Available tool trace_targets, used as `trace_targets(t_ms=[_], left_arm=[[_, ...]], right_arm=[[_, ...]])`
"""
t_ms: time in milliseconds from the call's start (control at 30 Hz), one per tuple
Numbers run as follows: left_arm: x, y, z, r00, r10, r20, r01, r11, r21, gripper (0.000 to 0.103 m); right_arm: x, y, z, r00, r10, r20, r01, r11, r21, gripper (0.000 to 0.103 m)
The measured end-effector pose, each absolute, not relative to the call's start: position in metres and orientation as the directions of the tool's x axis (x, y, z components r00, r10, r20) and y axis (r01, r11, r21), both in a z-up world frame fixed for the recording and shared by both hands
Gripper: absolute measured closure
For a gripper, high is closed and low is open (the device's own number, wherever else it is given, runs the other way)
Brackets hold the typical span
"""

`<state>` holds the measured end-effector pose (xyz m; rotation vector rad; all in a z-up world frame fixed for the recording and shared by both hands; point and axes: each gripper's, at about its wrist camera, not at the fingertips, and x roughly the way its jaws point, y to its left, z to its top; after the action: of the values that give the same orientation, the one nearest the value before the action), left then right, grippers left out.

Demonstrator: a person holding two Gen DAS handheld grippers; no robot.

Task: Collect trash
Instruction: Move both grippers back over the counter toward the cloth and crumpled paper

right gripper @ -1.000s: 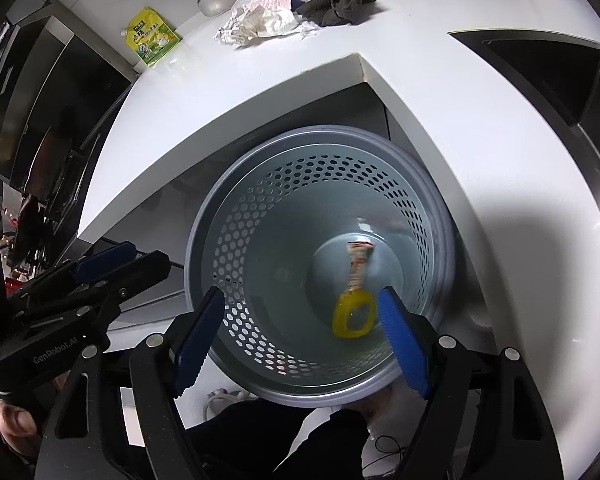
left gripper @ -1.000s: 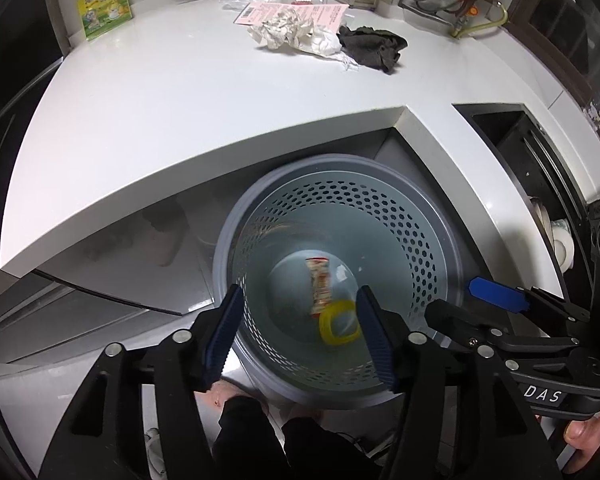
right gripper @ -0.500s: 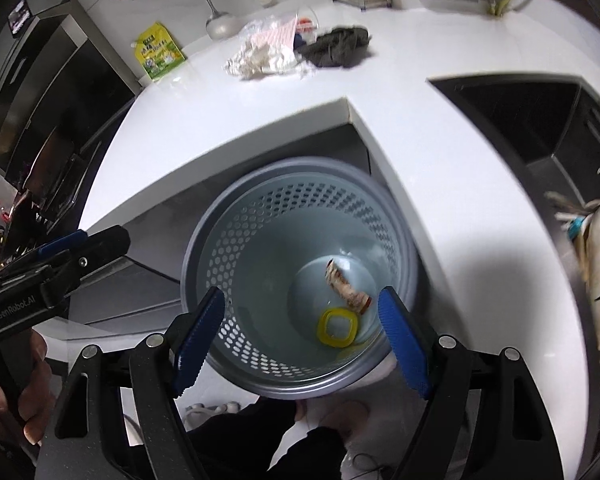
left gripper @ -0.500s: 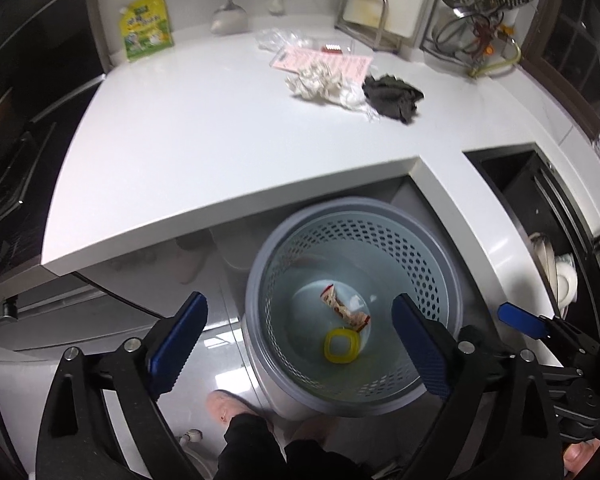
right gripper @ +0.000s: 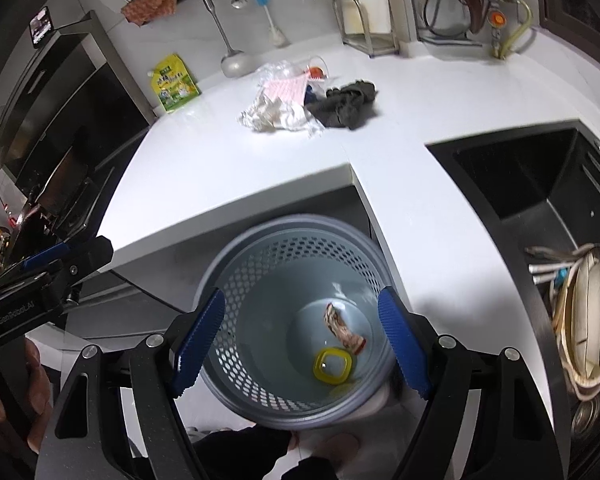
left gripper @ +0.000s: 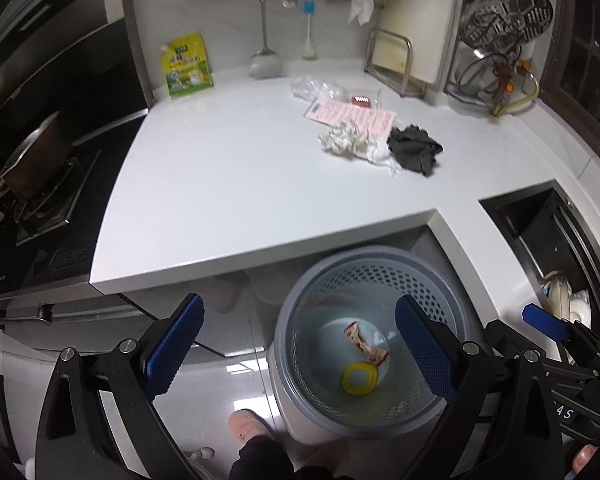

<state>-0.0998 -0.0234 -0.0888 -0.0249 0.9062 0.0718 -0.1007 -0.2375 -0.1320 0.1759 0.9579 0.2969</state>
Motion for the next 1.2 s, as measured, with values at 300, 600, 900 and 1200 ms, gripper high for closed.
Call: trace_targets(t_ms=[300,600,900,1200], left_arm=[[-0.089,-0.004,-0.075,0.670,0.081,-0.738,-0.143,0.989,-0.022,0.008],[-0.032,0.017,-0.068,0.700,0.033,-0.714,-0.106,0.993,-0.058,0.006],[0.054,0.006,-0.070,0.785,0.005,-0.619,0.032,0.998,0.049,0.006],[0.120,-0.004,-0.115,0.744,-0.069,-0.664,0.119,0.992,0.031,0.006]], right_arm=[[-0.073,-0.231,-0.120,0.582,0.311,-0.751,-0.172,0.950,0.260,0.027],[-0.025,-0.226,-0.105,0.663,0.228,-0.713,-0.094,0.970,0.223,0.027],[0.045,-0.225,-0.111,0.693,0.109,-0.712,0.040,0.981,0.189,0.026],[0.109,-0.222,-0.136,0.685,0.039,-0.727,0.111,0.981,0.157,0.026]])
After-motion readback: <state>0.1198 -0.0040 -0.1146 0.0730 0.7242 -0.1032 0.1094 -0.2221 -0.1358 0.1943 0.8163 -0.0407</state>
